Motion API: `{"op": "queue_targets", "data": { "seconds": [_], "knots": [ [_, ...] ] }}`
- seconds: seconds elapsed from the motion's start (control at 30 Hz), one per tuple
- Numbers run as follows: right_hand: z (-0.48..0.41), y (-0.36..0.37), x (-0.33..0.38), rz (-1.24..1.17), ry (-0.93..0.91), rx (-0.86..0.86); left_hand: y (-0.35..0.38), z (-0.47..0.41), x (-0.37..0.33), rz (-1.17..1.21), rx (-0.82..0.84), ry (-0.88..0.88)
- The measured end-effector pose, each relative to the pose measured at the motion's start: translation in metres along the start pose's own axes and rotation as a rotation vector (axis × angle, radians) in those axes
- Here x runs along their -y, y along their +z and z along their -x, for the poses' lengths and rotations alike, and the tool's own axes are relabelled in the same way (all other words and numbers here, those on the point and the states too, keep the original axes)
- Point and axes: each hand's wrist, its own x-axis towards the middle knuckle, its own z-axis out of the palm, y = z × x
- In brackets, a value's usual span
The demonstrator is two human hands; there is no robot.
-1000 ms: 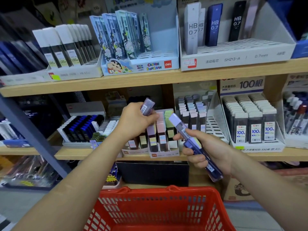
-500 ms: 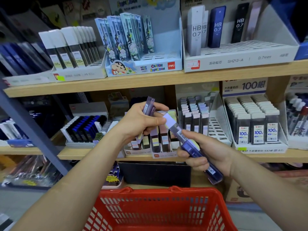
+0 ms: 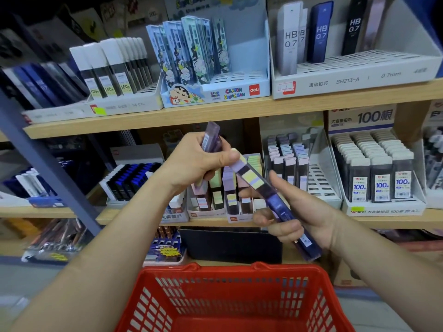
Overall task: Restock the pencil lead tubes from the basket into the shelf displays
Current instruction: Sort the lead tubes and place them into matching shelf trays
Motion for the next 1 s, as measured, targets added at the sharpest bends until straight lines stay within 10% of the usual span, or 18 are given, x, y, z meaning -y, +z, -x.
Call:
{"op": "queue_targets", "data": {
  "seconds": [0.33,1.0],
  "knots": [
    [0.005,-0.008,0.005,-0.042,-0.077,-0.341,-0.012,-0.001,0.017,-0.641,-0.073,-0.101],
    [0.002,0.006,0.000,0.230,-0.178,-0.484,0.017,-0.007,0.053,-1.133,-0.048,0.076]
  ]
}}
